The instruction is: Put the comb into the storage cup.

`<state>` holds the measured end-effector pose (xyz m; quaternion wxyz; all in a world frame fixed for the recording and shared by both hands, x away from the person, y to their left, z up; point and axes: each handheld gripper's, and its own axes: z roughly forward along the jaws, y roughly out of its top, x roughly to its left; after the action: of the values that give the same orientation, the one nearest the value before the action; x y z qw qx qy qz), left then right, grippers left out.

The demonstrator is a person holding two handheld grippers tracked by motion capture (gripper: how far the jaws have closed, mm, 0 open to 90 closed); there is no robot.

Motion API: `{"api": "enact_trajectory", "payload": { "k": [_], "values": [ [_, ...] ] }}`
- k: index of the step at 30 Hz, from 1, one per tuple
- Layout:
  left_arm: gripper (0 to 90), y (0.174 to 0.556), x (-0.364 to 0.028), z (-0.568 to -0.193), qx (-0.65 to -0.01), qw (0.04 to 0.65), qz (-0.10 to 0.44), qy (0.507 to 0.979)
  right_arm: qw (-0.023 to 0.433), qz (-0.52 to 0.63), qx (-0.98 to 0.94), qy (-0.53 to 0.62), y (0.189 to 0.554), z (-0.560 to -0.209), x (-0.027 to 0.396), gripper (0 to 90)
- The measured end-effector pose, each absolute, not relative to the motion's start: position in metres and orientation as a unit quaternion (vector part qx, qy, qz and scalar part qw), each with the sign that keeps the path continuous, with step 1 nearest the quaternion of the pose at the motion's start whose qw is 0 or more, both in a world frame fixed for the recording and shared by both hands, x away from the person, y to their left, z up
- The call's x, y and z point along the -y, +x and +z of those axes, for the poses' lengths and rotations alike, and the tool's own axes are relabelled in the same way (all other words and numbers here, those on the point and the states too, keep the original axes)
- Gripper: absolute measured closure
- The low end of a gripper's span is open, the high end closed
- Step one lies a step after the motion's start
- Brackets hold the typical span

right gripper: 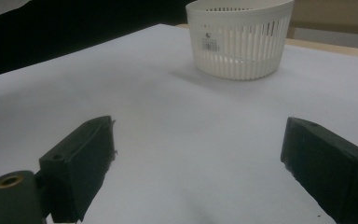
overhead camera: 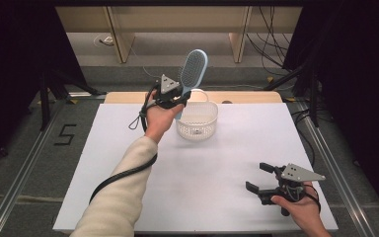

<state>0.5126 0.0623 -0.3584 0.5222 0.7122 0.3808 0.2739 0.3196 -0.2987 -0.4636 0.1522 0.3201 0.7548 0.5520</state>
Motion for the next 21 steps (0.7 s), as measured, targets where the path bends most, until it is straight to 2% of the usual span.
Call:
{"api": "enact_trajectory", "payload": {
  "k": [21],
  "values": [
    [69.7,0.5179,-0.0557,-0.3599,-0.377,0.521,0.275,0.715,0.153,0.553,-0.754,0.319,0.3197,-0.4637,0.2989,10.7]
  ]
}}
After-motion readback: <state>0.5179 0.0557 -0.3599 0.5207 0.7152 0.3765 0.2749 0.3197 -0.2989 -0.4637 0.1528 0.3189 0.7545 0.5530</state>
